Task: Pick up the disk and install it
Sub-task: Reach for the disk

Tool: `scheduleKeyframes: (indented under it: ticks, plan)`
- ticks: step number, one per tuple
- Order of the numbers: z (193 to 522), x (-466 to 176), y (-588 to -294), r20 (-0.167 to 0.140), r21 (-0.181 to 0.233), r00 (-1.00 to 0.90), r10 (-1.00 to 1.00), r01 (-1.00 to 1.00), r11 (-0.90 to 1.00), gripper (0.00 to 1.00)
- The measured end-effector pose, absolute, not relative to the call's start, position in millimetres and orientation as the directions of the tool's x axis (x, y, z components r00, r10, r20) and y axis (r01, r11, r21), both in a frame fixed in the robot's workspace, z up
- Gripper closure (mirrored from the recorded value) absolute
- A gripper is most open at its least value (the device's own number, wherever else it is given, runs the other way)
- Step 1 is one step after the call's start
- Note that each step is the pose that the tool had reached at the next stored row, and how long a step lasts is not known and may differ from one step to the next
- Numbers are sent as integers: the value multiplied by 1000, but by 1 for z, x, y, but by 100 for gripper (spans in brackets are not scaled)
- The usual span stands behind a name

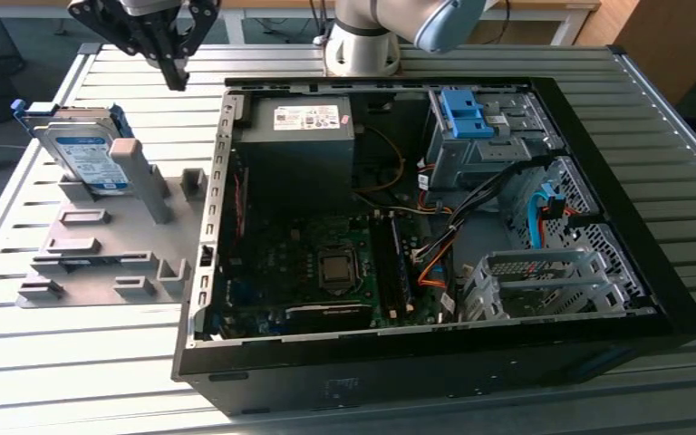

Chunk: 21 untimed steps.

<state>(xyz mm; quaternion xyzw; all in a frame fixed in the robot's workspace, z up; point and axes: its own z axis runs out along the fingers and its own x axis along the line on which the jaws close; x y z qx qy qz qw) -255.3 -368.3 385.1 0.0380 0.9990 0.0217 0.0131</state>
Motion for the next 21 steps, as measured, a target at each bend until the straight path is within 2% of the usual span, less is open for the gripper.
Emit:
scheduleKeyframes:
  ticks: [21]
  plan:
    - [384,-276,-368,-24,44,-997,76,75,996,89]
